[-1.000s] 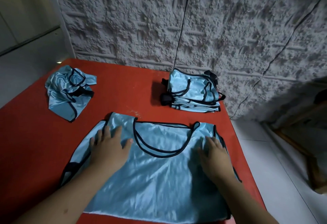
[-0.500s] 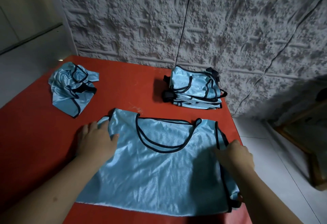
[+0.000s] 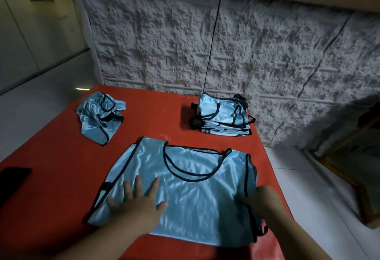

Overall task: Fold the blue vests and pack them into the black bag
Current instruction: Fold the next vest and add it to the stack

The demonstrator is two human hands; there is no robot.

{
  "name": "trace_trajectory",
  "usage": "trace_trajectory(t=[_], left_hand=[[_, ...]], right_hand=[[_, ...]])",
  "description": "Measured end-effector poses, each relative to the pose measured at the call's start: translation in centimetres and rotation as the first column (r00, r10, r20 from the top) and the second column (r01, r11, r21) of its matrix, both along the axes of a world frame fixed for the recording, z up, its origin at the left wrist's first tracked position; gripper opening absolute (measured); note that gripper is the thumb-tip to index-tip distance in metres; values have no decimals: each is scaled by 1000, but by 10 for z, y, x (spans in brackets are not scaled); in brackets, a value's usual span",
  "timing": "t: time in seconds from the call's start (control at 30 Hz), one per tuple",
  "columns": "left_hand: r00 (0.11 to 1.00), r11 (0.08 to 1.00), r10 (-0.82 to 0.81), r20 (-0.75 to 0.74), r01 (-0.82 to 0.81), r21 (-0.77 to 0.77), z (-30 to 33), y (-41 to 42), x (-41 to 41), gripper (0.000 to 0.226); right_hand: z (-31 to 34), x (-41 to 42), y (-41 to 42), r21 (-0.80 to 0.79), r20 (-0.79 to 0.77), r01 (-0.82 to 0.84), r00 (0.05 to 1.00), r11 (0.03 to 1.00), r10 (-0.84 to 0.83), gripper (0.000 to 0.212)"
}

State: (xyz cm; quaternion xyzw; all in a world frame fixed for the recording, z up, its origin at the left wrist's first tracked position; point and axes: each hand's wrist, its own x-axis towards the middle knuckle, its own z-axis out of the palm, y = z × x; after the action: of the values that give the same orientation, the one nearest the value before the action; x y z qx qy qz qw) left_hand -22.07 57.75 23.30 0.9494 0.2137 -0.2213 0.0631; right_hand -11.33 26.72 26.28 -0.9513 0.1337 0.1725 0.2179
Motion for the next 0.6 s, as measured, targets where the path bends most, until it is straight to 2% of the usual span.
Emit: trace_trajectory(t=[0.03,0.1,0.17,0.23,0.37,0.47,0.6], left_hand=[[1000,999,-10,-9,10,40,3,-3,0,76],[998,992,-62,-2,62,113,10,-14,3,75],[982,981,-172,83,163,108,16,-31,7,69],[933,952,-305,190,298,65,13,-48,11,62],[907,924,-381,180,375,71,-5,-61,17,61],[910,922,-385,156,374,95,-9,-62,18,61],[871,905,-423,250,419,75,11,-82,15,64]], right_hand=[[0,-1,-1,65,15,19,1000,998,-20,33],[4,-4,-4,296,0,115,993,948,-120,21],[10,-6,-7,525,-112,215,977,824,-183,18],[15,-10,-8,631,-229,274,960,726,-163,22],[16,-16,-2,688,-262,272,958,672,-120,23],[14,-14,3,670,-229,228,969,706,-95,24],[6,3,6,560,-76,224,973,798,-220,14]])
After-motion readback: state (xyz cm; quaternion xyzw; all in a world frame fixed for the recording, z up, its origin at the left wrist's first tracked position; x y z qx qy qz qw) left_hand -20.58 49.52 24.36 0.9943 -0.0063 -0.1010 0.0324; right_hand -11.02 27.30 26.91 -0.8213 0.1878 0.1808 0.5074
